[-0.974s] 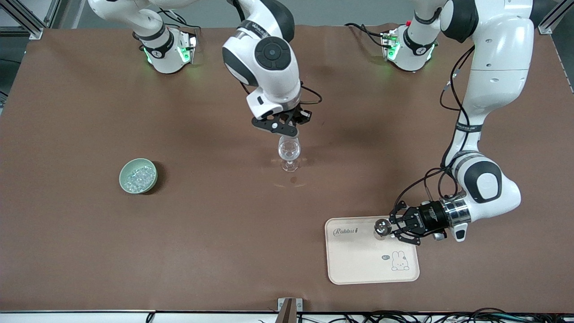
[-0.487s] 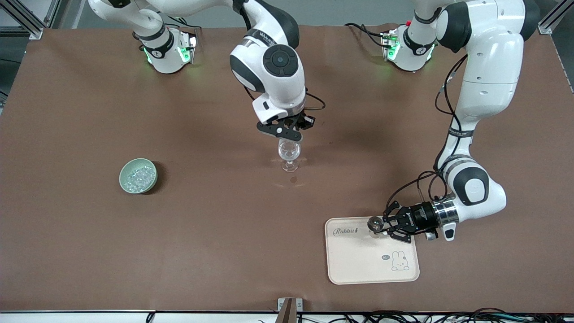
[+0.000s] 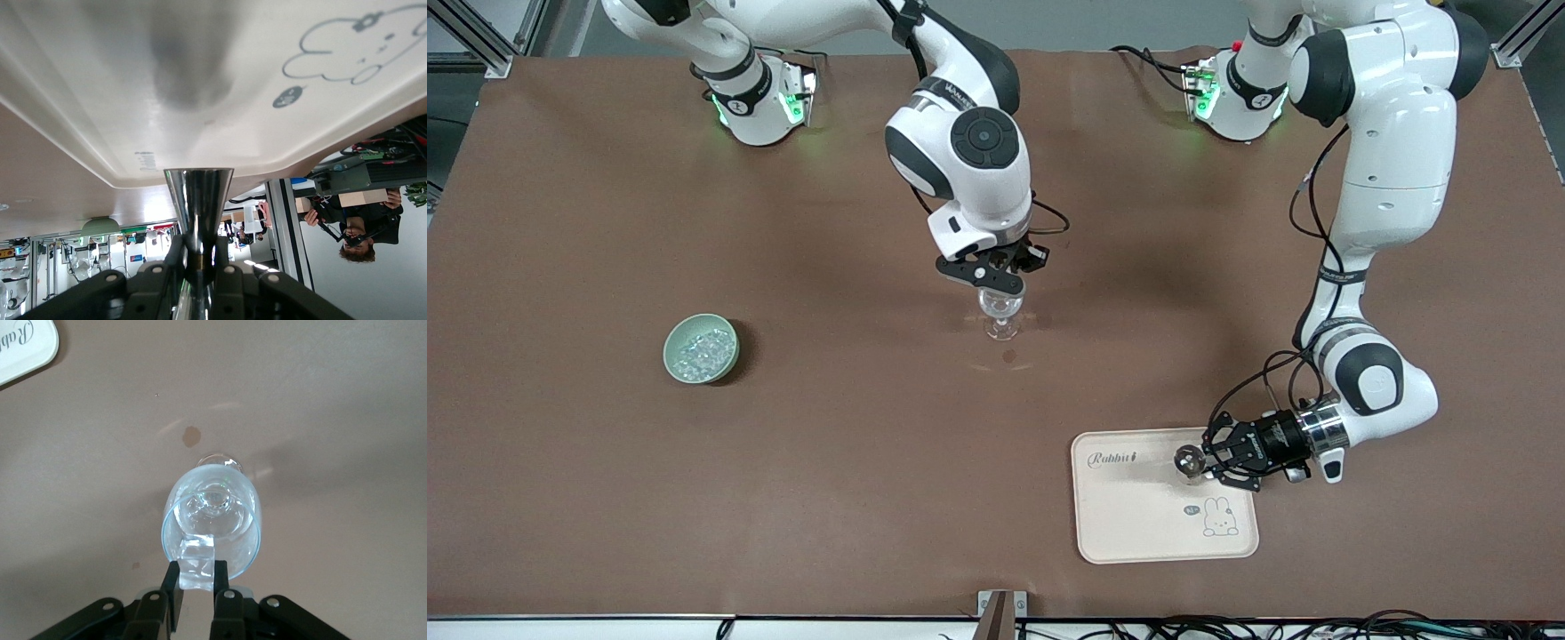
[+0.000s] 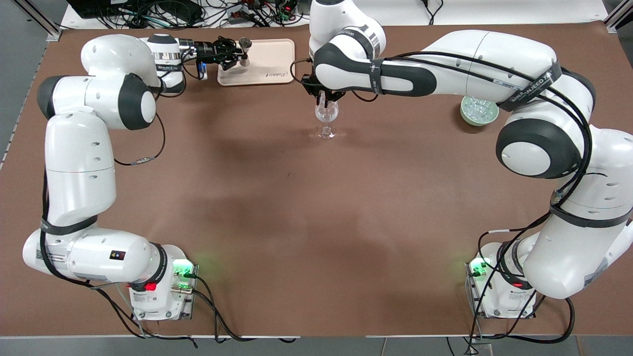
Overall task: Pour wine and add ice with both arms
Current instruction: 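Open the right gripper above the glass while the left gripper places the jigger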
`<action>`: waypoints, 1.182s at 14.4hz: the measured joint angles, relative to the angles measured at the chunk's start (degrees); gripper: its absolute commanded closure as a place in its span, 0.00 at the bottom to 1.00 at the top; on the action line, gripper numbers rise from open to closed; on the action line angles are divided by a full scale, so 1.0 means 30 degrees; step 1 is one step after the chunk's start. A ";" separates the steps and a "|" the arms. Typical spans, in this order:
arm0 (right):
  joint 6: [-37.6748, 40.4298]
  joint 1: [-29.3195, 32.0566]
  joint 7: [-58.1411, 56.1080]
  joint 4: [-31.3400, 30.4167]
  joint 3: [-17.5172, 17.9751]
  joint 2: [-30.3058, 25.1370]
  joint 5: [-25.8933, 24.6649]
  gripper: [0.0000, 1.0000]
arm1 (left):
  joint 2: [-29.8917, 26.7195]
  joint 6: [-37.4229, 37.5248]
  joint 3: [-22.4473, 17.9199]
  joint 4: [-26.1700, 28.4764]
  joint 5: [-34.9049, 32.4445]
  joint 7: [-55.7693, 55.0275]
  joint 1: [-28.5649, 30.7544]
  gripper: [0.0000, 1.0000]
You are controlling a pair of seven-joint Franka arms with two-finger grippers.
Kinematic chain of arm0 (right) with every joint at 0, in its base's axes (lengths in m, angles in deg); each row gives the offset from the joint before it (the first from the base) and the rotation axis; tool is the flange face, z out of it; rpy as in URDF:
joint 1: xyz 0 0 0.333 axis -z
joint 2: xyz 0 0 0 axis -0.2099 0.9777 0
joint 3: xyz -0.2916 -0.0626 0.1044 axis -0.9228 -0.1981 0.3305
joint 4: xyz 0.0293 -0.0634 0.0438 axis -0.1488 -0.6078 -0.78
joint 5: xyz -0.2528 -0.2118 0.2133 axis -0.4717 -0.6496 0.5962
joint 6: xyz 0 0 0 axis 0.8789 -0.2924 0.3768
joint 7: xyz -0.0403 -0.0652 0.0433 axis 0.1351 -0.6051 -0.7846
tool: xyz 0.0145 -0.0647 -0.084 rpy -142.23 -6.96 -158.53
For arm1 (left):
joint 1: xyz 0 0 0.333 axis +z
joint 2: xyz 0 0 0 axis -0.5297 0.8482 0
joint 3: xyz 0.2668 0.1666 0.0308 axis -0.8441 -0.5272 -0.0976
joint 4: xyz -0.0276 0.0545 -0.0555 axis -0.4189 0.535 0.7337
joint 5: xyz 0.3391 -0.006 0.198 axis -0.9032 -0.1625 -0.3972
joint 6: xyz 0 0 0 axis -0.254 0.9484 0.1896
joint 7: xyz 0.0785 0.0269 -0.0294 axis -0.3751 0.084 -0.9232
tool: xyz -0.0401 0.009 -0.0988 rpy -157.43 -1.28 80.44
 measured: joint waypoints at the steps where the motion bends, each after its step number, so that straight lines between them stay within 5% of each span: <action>1: 0.0000 0.0001 0.0000 0.0012 -0.0001 0.0000 -0.0026 0.91 | 0.0141 0.0000 0.0001 -0.0027 0.0001 0.0019 -0.0009 0.97; 6: 0.0000 -0.0003 0.0000 0.0019 0.0000 0.0065 -0.0234 0.74 | 0.0420 0.0000 -0.0004 -0.0065 0.0123 0.0049 -0.0008 0.94; 14: 0.0001 -0.0069 0.0009 0.0141 0.0019 0.0201 -0.0315 0.03 | 0.0758 -0.0001 -0.0064 -0.0040 0.1635 0.0517 0.0108 0.88; 15: 0.0044 -0.0051 0.0009 0.0335 0.0014 0.0196 -0.0323 0.00 | 0.0770 -0.0001 -0.0073 0.0009 0.1895 0.0532 0.0171 0.72; 16: 0.0263 0.0014 0.0009 0.0652 -0.0004 0.0166 -0.0359 0.00 | 0.0781 -0.0001 -0.0074 0.0050 0.2079 0.0559 0.0248 0.15; 17: 0.0827 0.0192 -0.0060 0.1064 -0.0042 0.0055 -0.0503 0.00 | 0.0787 -0.0001 -0.0076 0.0072 0.2160 0.0582 0.0316 0.00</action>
